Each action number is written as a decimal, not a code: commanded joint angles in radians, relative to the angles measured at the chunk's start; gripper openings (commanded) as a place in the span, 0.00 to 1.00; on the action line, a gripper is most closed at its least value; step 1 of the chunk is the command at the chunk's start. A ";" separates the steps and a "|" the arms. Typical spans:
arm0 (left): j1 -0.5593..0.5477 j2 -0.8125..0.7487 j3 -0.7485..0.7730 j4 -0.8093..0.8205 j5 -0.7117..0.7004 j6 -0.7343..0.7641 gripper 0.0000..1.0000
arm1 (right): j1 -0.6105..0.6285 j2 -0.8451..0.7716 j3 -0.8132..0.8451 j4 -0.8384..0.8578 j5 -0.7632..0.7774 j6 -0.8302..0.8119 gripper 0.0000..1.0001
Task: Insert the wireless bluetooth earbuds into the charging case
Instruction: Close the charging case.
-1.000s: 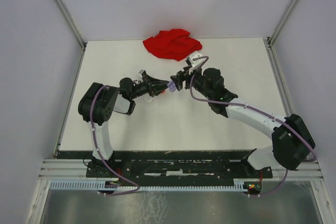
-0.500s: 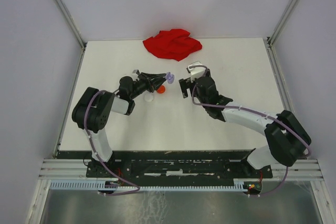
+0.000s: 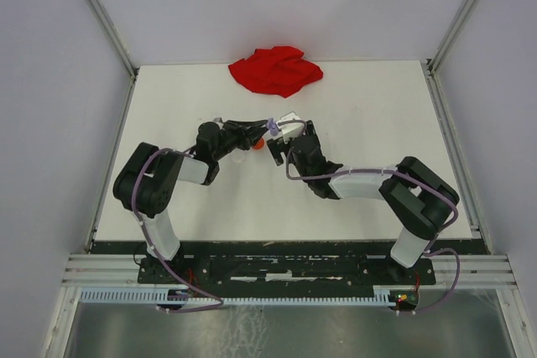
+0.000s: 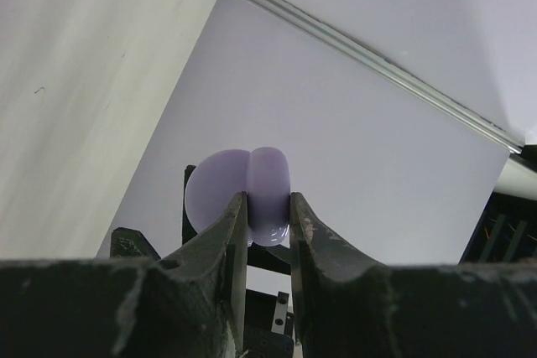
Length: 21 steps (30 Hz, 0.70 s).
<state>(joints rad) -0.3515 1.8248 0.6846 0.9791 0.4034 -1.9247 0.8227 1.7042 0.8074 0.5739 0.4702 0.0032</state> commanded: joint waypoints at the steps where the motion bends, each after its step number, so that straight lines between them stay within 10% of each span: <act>1: -0.010 -0.050 0.014 -0.003 -0.031 -0.020 0.03 | 0.005 0.034 0.075 0.122 -0.004 -0.003 0.99; 21: -0.019 -0.050 0.033 -0.021 0.000 -0.015 0.03 | 0.007 0.112 0.152 0.121 0.021 -0.004 0.99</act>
<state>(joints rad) -0.3660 1.8118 0.6861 0.9360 0.3946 -1.9247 0.8246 1.8160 0.9203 0.6449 0.4519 0.0223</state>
